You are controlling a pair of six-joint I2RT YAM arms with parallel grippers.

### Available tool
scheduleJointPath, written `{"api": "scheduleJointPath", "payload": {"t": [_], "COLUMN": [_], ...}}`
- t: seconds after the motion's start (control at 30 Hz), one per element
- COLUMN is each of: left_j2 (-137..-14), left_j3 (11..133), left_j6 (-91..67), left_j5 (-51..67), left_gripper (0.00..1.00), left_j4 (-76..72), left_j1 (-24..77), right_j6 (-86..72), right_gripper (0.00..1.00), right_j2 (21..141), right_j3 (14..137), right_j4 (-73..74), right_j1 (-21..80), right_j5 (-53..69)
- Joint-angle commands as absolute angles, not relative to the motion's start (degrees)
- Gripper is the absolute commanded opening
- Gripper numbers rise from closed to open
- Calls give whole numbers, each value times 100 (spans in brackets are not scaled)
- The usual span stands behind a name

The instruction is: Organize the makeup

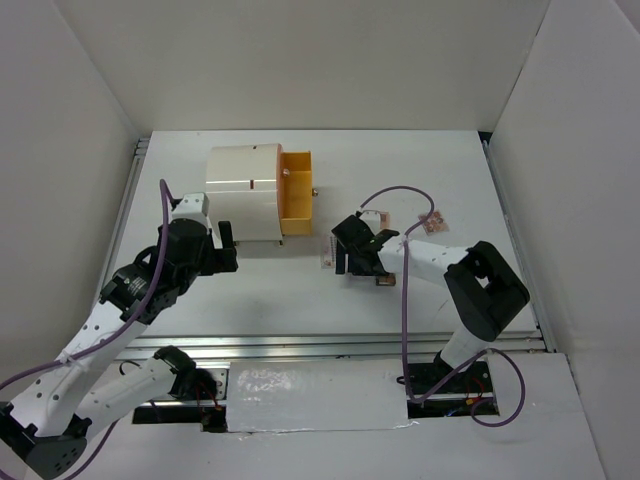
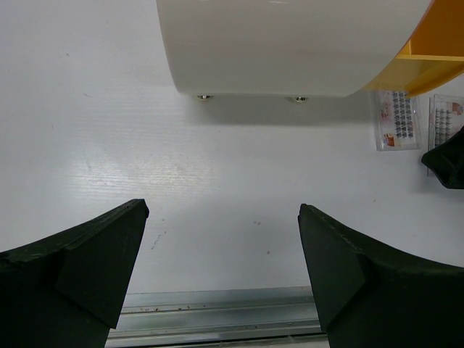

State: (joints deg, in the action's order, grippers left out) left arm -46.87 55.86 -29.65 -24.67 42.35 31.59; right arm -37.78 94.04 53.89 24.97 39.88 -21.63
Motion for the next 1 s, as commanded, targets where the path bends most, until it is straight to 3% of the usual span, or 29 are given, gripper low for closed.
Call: {"api": "scheduleJointPath", "payload": {"t": [0.0,0.43,0.53,0.67,0.83,0.97], "left_j2": [-4553,-4526,-4535,-4500,-4544,-4518], "left_j3": [5520,5519,5520,5511,5520,5520], "left_j6": [-2804,-2804,-2812,-2813,-2813,-2821], "left_j5": [-2435,-2408,-2417,-2417,-2408,-2426], "left_gripper": [99,99,100,99,100,99], "left_j4": [4025,4034,4034,4025,4034,4034], "left_j1": [3164,3155,3155,3155,3155,3155], "right_j6": [-3744,-3814,-3867,-3876,-3771,-3700], "right_gripper": [91,89,82,60,46,43], "right_j2": [9474,9835,9853,9616,9273,8922], "right_j3": [5353,5414,5414,5335,5361,5572], "right_j4": [2277,2329,2399,2452,2549,2750], "right_j1": [3955,3779,3788,3788,3788,3788], "right_j5": [-2040,-2206,-2355,-2478,-2505,-2514]}}
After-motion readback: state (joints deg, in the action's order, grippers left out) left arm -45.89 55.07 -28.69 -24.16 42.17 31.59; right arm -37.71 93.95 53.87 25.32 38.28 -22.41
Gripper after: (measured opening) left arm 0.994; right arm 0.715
